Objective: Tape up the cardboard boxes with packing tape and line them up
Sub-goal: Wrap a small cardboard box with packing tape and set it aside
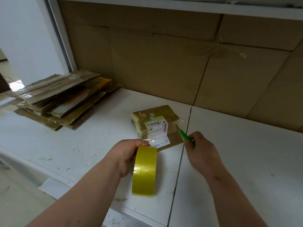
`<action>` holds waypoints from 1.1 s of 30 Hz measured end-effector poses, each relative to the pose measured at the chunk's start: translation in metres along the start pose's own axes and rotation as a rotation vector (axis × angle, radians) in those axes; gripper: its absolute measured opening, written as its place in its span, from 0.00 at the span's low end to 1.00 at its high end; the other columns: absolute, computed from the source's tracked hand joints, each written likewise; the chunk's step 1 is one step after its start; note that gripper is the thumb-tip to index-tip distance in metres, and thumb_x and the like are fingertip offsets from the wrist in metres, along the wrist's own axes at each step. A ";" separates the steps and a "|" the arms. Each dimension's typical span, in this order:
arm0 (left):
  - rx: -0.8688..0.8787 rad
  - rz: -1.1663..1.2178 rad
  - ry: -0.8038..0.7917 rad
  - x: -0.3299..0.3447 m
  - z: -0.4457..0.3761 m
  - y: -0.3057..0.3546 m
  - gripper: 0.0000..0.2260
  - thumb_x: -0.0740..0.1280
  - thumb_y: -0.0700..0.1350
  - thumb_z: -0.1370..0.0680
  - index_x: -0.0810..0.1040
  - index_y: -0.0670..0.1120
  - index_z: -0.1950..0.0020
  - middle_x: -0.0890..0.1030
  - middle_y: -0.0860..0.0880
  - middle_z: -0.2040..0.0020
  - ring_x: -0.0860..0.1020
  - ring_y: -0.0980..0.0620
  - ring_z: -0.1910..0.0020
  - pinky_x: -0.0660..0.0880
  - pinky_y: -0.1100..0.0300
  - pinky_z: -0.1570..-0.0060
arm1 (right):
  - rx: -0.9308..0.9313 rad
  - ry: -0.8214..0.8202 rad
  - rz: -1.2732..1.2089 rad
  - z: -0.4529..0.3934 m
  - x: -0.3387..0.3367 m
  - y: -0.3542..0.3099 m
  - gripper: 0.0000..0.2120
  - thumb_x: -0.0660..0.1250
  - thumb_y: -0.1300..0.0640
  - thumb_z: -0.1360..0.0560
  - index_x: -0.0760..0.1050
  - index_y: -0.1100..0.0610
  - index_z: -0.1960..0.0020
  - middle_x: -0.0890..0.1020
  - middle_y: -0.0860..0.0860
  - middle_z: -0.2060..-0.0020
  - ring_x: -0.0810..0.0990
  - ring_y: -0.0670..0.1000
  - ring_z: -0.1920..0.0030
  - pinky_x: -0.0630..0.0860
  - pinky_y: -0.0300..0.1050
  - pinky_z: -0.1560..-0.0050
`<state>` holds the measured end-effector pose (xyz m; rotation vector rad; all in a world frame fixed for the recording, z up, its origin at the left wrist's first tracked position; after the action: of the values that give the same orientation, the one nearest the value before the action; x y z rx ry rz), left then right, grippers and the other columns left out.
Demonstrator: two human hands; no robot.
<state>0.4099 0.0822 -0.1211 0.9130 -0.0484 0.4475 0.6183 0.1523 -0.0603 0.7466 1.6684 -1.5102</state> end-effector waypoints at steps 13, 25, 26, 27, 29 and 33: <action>-0.014 0.076 0.050 0.008 0.000 0.004 0.13 0.72 0.37 0.28 0.81 0.35 0.45 0.82 0.38 0.62 0.79 0.43 0.70 0.78 0.57 0.72 | -0.340 -0.269 0.138 -0.019 0.006 -0.079 0.12 0.61 0.49 0.20 0.81 0.49 0.44 0.82 0.46 0.42 0.81 0.47 0.52 0.78 0.44 0.53; 0.046 0.094 0.102 -0.001 0.001 0.001 0.10 0.64 0.37 0.22 0.77 0.39 0.63 0.76 0.44 0.77 0.74 0.48 0.81 0.70 0.61 0.73 | -0.392 -0.270 0.221 -0.034 0.019 -0.090 0.14 0.61 0.51 0.22 0.82 0.57 0.51 0.84 0.54 0.53 0.82 0.53 0.55 0.79 0.49 0.56; 0.047 0.092 0.102 -0.002 0.001 0.001 0.11 0.64 0.37 0.22 0.76 0.39 0.64 0.75 0.44 0.77 0.74 0.48 0.81 0.69 0.60 0.72 | -0.397 -0.272 0.229 -0.034 0.020 -0.091 0.14 0.60 0.51 0.22 0.82 0.57 0.51 0.84 0.53 0.53 0.82 0.53 0.55 0.80 0.49 0.56; 0.045 0.088 0.106 -0.002 0.001 0.001 0.11 0.64 0.37 0.22 0.76 0.39 0.64 0.75 0.44 0.77 0.74 0.48 0.80 0.69 0.59 0.70 | -0.401 -0.273 0.238 -0.034 0.022 -0.092 0.13 0.60 0.51 0.22 0.82 0.57 0.51 0.84 0.53 0.53 0.82 0.53 0.55 0.80 0.48 0.55; 0.037 0.077 0.116 -0.003 0.000 0.000 0.07 0.66 0.37 0.24 0.78 0.38 0.62 0.76 0.43 0.75 0.74 0.46 0.76 0.71 0.57 0.67 | -0.405 -0.274 0.254 -0.033 0.023 -0.093 0.13 0.60 0.51 0.22 0.82 0.54 0.51 0.84 0.50 0.53 0.82 0.52 0.54 0.80 0.47 0.54; 0.035 0.070 0.103 -0.003 -0.003 -0.001 0.09 0.66 0.36 0.24 0.78 0.38 0.65 0.75 0.43 0.76 0.73 0.46 0.77 0.70 0.57 0.68 | -0.430 -0.261 0.299 -0.030 0.023 -0.099 0.12 0.59 0.51 0.21 0.82 0.51 0.51 0.83 0.48 0.51 0.80 0.51 0.54 0.79 0.45 0.54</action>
<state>0.4071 0.0829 -0.1244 0.9233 0.0217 0.5615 0.5199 0.1674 -0.0249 0.5111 1.5303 -0.9517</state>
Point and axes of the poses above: each hand's wrist, its own z-axis away from the middle knuckle, its own x-axis out of the palm, y = z × x, the point moved 8 cm from there along -z, towards the middle knuckle
